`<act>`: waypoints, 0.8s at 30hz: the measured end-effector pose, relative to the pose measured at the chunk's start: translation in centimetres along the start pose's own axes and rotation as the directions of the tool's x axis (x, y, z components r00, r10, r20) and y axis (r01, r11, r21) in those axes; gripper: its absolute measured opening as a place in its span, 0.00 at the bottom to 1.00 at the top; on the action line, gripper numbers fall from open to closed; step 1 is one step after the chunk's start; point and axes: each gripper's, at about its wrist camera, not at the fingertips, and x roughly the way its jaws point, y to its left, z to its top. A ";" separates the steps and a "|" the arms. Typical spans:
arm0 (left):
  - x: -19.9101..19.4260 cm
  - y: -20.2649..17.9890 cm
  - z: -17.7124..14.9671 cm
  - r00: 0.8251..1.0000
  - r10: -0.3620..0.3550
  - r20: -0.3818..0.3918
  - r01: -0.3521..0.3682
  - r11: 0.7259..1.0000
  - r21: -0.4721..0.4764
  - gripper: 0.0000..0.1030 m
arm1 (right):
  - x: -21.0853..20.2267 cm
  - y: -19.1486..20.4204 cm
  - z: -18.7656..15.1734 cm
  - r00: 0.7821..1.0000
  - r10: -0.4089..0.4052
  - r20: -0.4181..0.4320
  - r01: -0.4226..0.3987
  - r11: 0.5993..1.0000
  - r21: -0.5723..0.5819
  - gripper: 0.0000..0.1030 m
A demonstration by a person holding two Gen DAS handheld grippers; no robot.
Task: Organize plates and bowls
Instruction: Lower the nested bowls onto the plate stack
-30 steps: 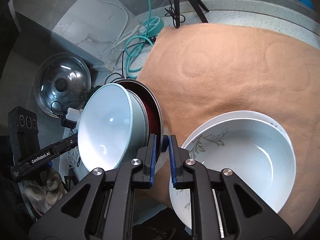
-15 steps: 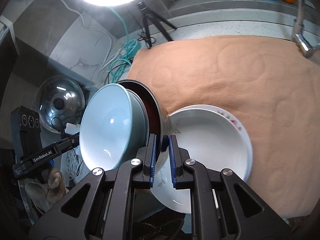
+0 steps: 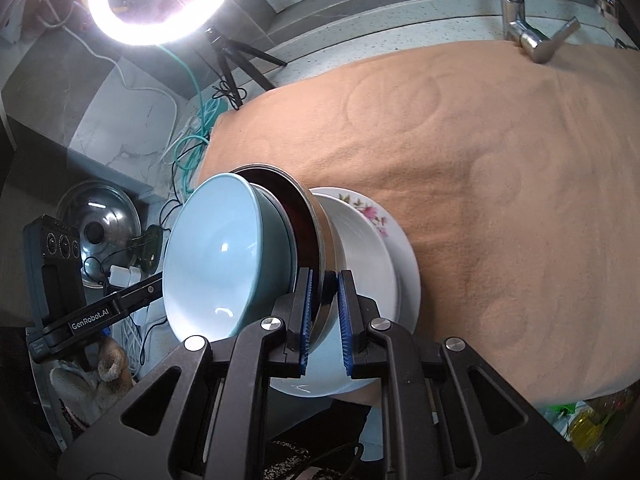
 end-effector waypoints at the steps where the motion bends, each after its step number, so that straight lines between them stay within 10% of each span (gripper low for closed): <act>1: 0.1 -0.1 0.0 1.000 0.003 -0.004 -0.003 1.000 0.002 0.09 | 0.1 -0.1 -0.1 1.000 0.000 -0.002 0.000 1.000 0.004 0.12; 24: 1.1 0.5 -0.6 0.999 0.017 -0.047 -0.018 1.000 -0.006 0.09 | 1.3 -1.0 -0.8 1.000 0.005 -0.025 -0.004 1.000 0.022 0.12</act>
